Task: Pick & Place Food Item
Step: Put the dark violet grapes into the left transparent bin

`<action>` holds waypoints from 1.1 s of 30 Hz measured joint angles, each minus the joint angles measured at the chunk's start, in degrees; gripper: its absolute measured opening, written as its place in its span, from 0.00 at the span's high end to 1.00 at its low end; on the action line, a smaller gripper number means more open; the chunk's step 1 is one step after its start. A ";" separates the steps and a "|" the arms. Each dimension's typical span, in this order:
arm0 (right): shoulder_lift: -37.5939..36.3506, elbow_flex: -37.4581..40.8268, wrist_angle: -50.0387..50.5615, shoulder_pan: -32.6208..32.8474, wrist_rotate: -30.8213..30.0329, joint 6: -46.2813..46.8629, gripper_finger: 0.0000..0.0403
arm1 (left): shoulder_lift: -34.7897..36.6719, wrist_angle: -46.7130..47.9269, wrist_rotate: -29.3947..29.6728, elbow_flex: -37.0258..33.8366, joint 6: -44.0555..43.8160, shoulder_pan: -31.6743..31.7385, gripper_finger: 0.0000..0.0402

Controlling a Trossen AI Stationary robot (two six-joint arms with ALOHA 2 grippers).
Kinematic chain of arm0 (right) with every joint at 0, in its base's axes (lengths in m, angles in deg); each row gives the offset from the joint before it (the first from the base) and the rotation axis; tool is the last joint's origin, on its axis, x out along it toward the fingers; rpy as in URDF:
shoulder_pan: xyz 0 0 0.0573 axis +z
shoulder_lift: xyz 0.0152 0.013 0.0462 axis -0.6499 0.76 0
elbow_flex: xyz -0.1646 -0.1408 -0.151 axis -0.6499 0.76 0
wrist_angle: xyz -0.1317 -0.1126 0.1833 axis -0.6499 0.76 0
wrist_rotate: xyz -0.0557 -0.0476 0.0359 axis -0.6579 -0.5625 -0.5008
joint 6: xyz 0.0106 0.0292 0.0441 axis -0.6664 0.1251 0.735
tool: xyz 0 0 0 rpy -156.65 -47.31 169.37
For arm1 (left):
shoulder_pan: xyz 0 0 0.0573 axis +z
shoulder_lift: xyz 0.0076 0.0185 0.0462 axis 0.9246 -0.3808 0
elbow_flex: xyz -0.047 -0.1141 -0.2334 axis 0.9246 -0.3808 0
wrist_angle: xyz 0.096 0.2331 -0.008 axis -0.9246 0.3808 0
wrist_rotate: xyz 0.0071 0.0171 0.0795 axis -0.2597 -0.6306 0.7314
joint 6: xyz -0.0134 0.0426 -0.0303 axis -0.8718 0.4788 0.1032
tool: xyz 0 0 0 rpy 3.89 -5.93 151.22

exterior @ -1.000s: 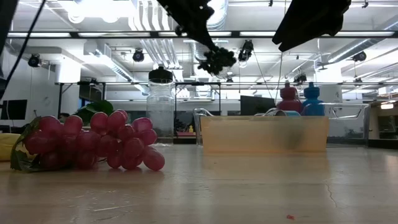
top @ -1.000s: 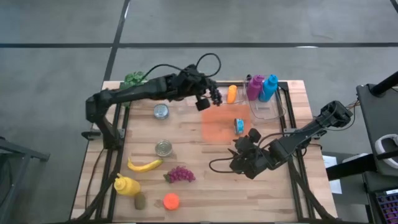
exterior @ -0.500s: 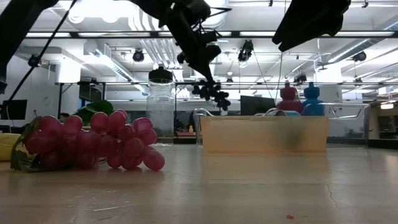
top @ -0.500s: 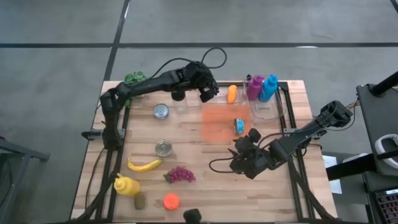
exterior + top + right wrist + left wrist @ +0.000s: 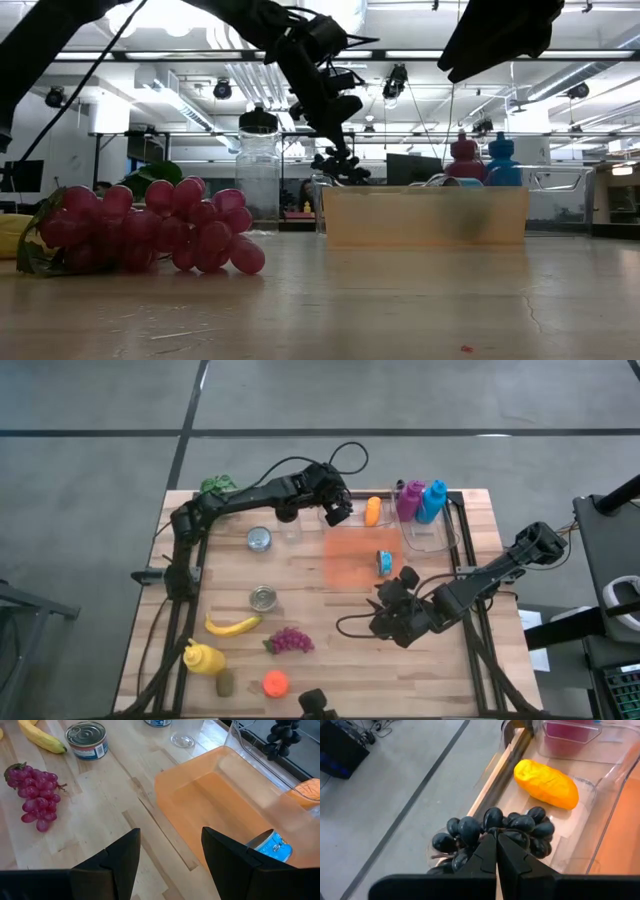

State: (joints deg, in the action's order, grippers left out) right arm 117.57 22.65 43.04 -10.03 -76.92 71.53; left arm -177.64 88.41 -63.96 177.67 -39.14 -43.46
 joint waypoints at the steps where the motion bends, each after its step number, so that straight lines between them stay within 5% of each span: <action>1: 0.00 0.00 0.01 0.00 0.00 -0.01 0.49 | 0.00 -0.03 -0.01 0.00 -0.02 -0.01 1.00; 33: 0.00 -0.04 -0.19 -0.01 -0.02 0.01 0.49 | -0.04 -6.07 -3.44 -7.45 -2.96 -0.05 1.00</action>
State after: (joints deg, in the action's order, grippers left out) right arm 117.57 22.61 42.85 -10.04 -76.94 71.54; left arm -177.69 82.34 -67.40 170.22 -42.10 -43.52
